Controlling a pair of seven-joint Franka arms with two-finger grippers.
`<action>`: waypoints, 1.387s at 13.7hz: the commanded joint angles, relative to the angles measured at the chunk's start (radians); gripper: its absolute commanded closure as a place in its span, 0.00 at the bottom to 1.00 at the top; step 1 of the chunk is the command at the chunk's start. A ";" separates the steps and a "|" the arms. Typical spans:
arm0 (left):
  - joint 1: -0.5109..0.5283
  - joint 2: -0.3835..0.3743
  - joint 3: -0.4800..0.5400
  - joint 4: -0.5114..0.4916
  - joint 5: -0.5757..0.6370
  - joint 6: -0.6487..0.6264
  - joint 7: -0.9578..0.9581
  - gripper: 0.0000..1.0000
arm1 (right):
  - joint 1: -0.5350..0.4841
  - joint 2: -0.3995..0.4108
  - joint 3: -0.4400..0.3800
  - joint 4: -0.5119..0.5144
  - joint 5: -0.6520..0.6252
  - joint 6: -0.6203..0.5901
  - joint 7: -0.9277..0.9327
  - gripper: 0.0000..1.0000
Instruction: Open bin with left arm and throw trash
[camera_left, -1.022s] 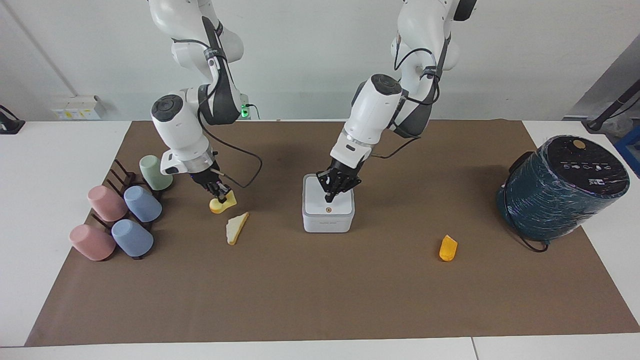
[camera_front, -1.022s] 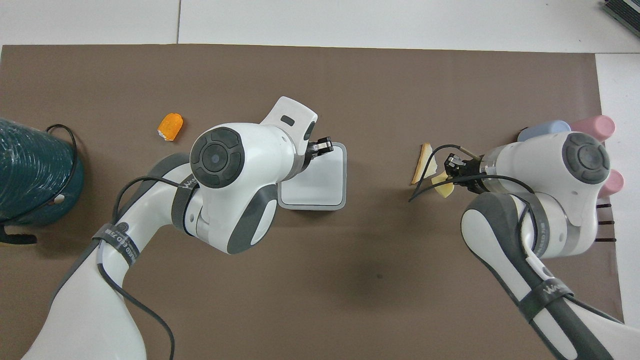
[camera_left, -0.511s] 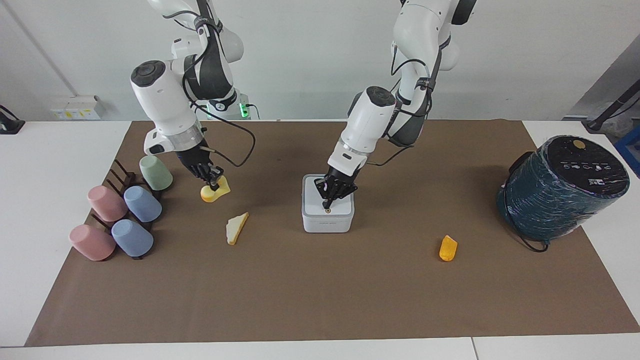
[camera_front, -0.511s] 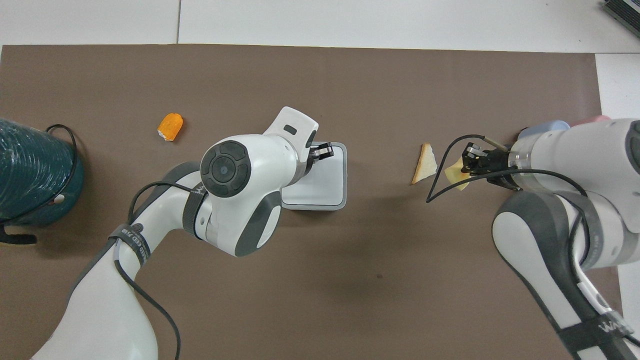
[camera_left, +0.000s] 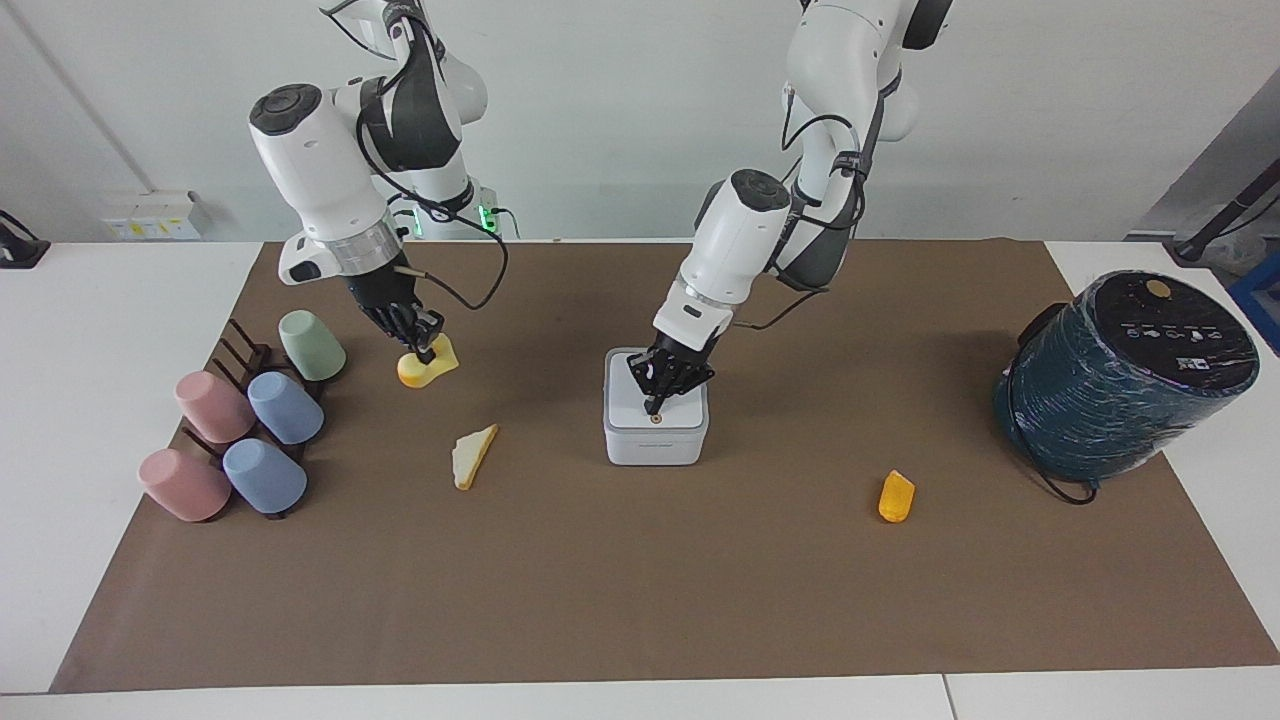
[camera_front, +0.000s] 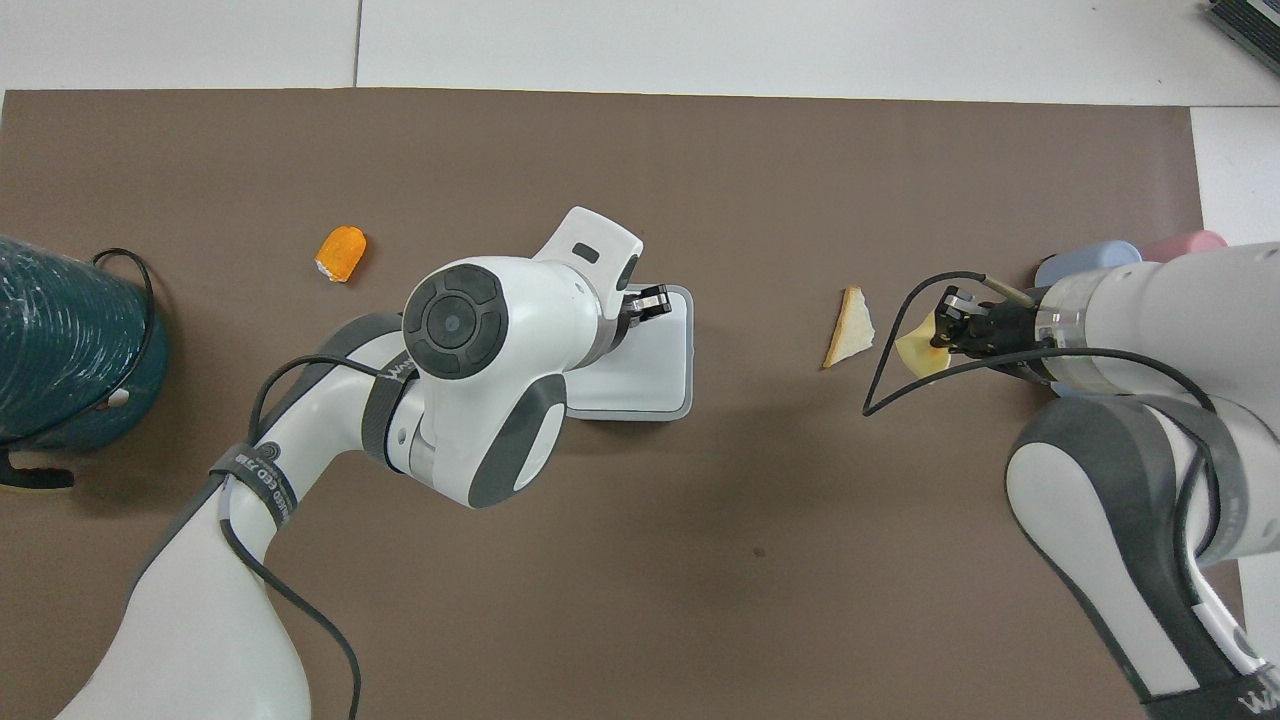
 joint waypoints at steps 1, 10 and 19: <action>-0.014 -0.004 0.021 0.117 -0.013 -0.202 -0.007 1.00 | -0.003 -0.031 0.003 -0.003 0.006 -0.028 -0.003 1.00; 0.012 -0.194 0.024 0.239 -0.002 -0.685 0.002 1.00 | -0.002 -0.038 0.102 0.011 0.173 0.053 0.093 1.00; 0.307 -0.225 0.029 0.351 0.141 -0.930 0.325 1.00 | 0.159 0.199 0.155 0.129 0.192 0.355 0.385 1.00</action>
